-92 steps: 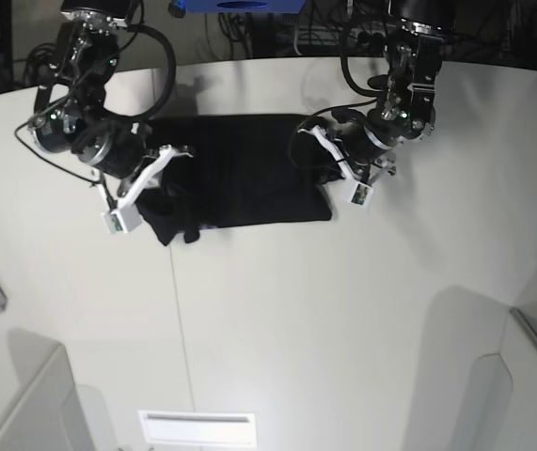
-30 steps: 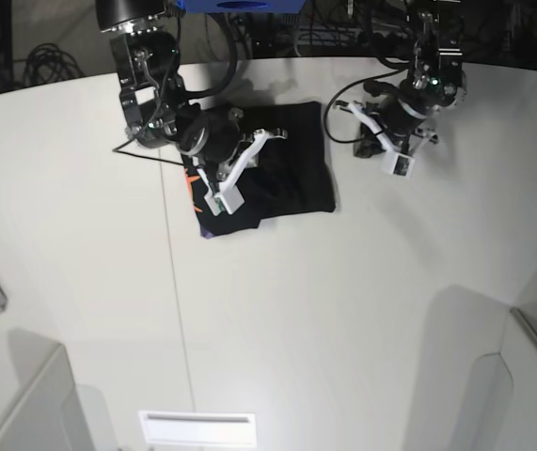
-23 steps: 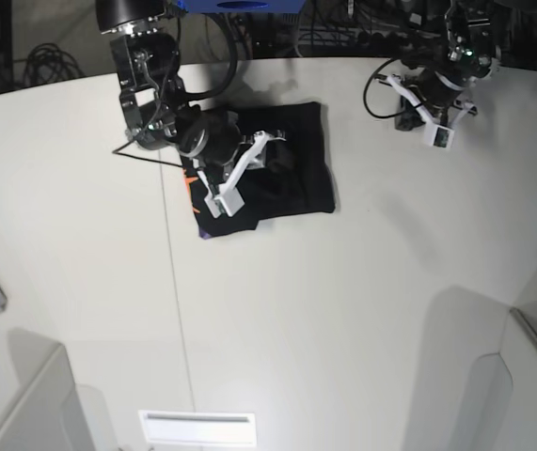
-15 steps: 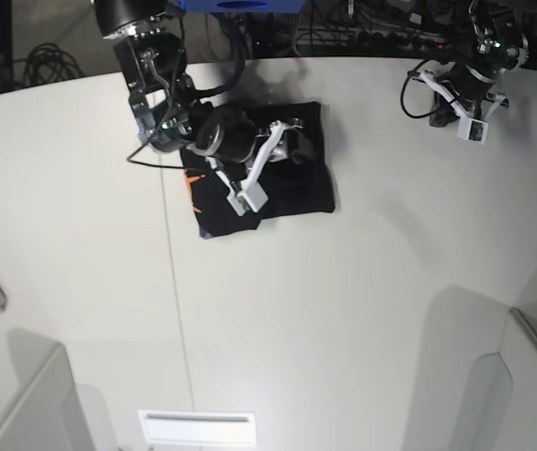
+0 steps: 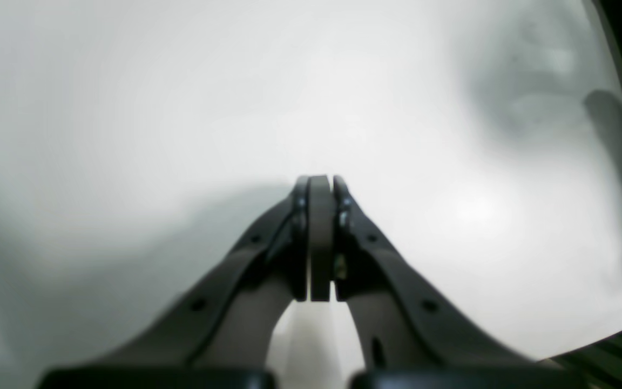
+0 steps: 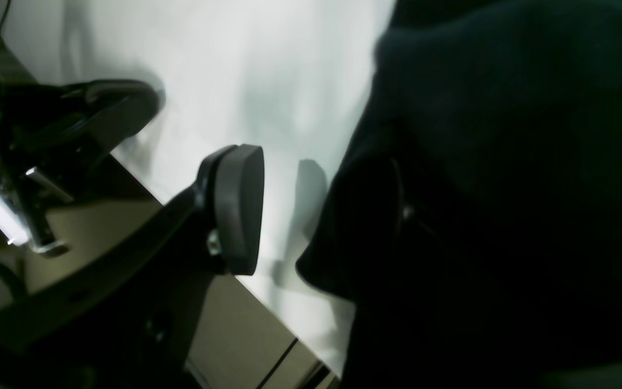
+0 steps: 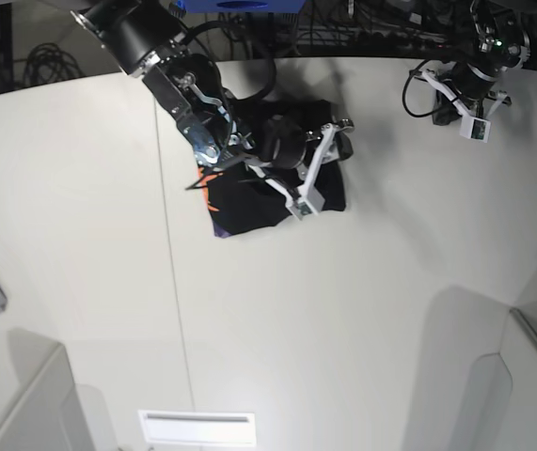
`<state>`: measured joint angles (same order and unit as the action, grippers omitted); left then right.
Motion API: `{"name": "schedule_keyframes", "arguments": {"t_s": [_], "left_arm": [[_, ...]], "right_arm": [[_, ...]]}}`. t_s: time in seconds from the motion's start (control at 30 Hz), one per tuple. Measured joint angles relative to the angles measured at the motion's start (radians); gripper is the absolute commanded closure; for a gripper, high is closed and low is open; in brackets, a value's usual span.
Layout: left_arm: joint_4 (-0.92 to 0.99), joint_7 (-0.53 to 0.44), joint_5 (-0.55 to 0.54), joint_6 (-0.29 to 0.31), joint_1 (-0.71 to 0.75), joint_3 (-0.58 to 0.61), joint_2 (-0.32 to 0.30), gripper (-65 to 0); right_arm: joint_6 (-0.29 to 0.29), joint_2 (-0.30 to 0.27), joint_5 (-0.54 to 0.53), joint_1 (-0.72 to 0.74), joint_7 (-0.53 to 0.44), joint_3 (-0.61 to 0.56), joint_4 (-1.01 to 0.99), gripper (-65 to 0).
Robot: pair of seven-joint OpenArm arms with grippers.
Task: Fold the T-shirt properly
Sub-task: 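Press and smooth the folded bundle with the right gripper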
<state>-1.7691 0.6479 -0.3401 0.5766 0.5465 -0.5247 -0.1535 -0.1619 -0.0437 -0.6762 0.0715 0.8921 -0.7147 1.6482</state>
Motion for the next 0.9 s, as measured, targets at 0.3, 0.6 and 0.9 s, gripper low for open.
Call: {"name": "schedule_keyframes", "arguments": {"t_s": [0.3,0.6,0.9], "left_arm": [[0.000,0.000,-0.001,0.000,-0.002,0.000,0.001,0.0],[0.032,0.003,0.002,0.000,-0.008,-0.003,0.001,0.0],[-0.016,0.006,-0.199,0.000,0.003,0.021,-0.002,0.0]], "right_arm": [[-0.164,0.006,-0.014,0.137,0.064,-0.214,0.010,-29.1],[-0.161,-0.106,-0.032,0.158,0.063,-0.186,0.345,-12.5],[-0.168,-0.204,-0.029,-0.022,0.003,0.108,0.273,0.0]]}}
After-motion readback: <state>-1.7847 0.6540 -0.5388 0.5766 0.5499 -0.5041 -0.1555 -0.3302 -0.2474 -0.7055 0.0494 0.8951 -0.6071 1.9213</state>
